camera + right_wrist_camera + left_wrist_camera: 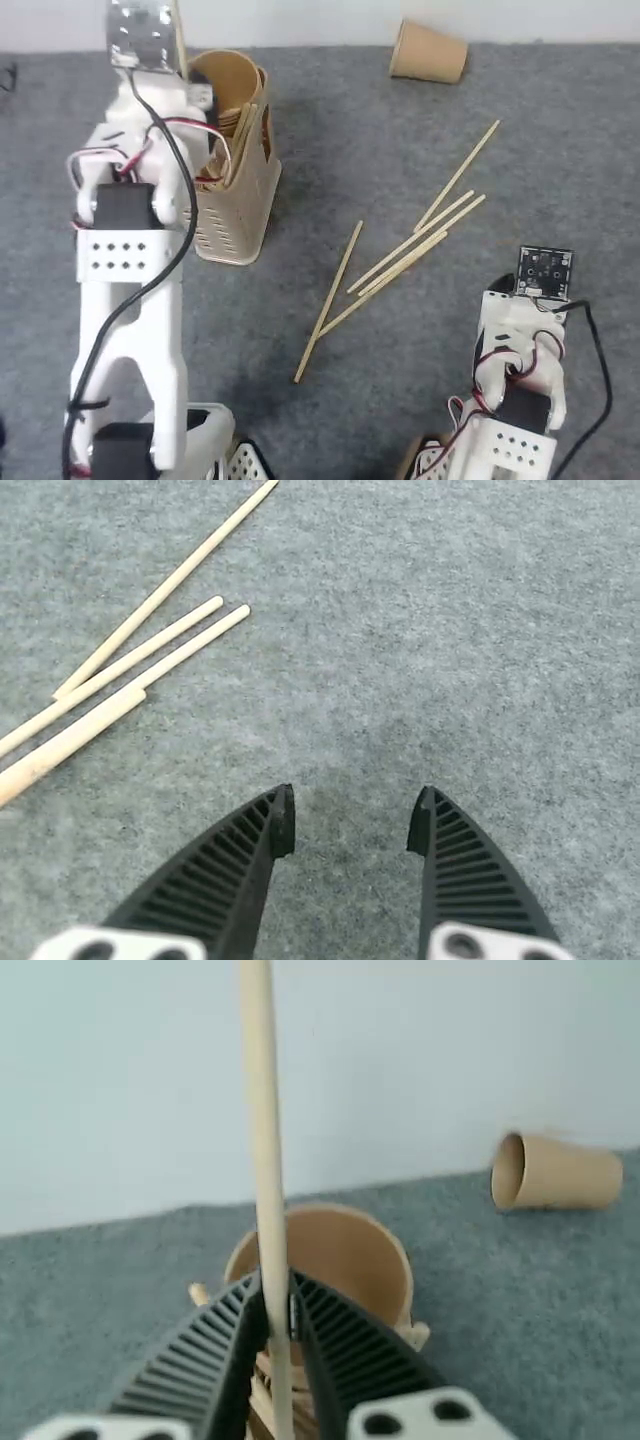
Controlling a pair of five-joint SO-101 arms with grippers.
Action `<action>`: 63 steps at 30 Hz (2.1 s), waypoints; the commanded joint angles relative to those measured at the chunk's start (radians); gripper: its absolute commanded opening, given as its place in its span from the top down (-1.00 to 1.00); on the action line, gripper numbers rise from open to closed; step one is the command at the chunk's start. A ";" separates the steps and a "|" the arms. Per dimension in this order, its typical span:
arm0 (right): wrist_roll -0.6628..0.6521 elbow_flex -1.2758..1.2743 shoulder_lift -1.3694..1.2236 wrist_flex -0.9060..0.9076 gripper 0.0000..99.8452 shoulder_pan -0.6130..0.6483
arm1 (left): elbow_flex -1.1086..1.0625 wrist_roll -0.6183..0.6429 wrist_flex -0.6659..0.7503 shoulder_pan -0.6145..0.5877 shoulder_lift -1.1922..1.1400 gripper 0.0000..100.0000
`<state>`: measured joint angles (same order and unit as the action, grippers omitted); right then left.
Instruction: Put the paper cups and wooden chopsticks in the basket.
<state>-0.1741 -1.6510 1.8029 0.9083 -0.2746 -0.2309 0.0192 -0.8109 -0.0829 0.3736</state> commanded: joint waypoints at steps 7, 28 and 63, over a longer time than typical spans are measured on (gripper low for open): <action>-0.018 0.017 0.010 -0.013 0.60 0.039 | -0.025 0.100 0.005 -0.051 0.075 0.58; -0.127 0.270 -0.001 0.237 0.60 0.234 | -0.516 0.087 -0.356 -0.278 0.465 0.48; -0.358 0.647 -0.372 0.271 0.60 0.274 | -0.189 0.250 -0.109 -0.164 0.339 0.48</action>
<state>-0.5163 -1.0111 1.4147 1.1830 0.0092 -0.5700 0.2509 -0.8953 -0.2394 0.7419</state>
